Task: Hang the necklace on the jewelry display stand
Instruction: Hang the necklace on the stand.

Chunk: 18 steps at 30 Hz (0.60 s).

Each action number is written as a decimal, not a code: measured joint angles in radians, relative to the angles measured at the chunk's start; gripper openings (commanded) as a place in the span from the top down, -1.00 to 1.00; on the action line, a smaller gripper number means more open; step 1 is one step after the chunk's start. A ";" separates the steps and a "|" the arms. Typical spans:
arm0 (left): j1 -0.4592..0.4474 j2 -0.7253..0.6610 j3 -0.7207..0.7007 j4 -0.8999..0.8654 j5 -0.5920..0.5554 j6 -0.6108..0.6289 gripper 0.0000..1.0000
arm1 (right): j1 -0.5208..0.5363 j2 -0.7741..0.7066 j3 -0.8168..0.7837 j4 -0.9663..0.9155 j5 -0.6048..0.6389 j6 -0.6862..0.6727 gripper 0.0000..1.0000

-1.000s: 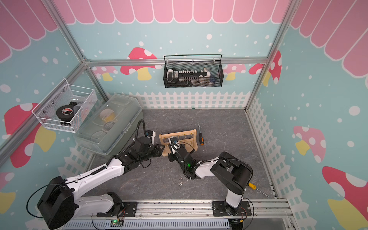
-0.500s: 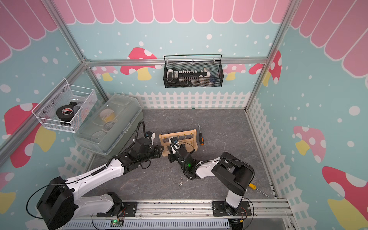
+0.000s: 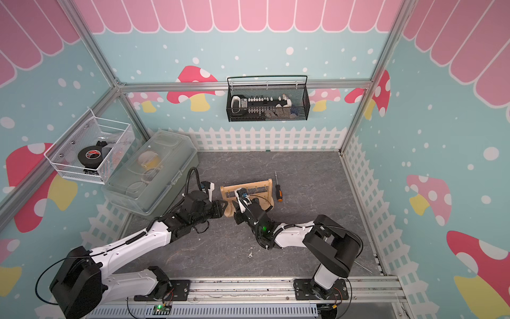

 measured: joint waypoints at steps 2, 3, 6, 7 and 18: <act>-0.002 0.000 -0.002 0.007 -0.001 0.000 0.28 | -0.007 -0.036 0.000 -0.037 -0.011 -0.007 0.55; -0.008 0.000 -0.002 0.013 -0.007 0.000 0.28 | -0.012 -0.054 0.000 -0.056 -0.017 -0.007 0.55; -0.034 0.003 -0.007 0.040 -0.023 0.001 0.30 | -0.031 -0.091 0.000 -0.106 -0.032 -0.007 0.55; -0.043 0.005 -0.010 0.049 -0.028 0.001 0.31 | -0.039 -0.101 -0.001 -0.120 -0.036 -0.007 0.55; -0.096 0.061 -0.015 0.099 -0.129 0.010 0.44 | -0.111 -0.148 -0.037 -0.227 -0.079 -0.002 0.54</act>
